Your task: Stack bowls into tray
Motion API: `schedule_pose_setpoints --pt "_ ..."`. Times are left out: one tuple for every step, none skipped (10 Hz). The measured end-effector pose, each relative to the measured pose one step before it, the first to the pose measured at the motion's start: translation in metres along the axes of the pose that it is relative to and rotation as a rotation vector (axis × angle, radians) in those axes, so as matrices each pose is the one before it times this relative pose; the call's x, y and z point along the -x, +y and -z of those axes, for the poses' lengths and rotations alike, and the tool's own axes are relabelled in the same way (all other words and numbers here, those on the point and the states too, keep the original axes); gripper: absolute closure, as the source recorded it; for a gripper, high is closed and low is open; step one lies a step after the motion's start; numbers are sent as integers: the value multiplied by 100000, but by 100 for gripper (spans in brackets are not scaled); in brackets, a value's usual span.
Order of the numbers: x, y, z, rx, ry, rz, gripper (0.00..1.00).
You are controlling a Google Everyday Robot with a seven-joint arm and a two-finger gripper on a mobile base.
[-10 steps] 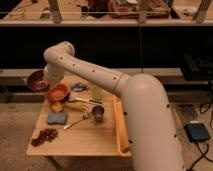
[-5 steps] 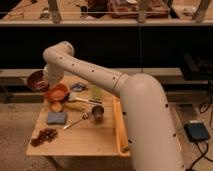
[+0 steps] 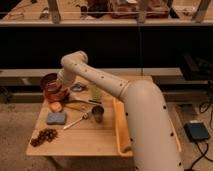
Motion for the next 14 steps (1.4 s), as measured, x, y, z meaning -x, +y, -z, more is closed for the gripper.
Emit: schedule_pose_setpoints --pt "-1999 1009 -1304 -391 -600 596 100" --pt "-920 415 -822 -401 -595 1301 95" --pt "-227 -28 -541 -543 -914 1547 86" --pt "-38 -119 -145 -874 -774 1072 78" --pt "-52 -291 423 -1599 -540 1320 67" --pt "50 -496 788 -1478 -373 1229 57" --pt "143 -406 548 -678 -168 986 48" --pt "412 -350 284 812 -32 1678 37" --pt "423 -122 -114 1989 146 1634 28" --pt "488 -42 -387 1831 -114 1395 22" --pt "607 -196 -538 1939 -261 1249 20" --pt "395 -194 -411 1274 -454 760 20" --pt "251 -89 -387 1146 -902 150 20" --pt "190 -24 -362 907 -1089 488 20"
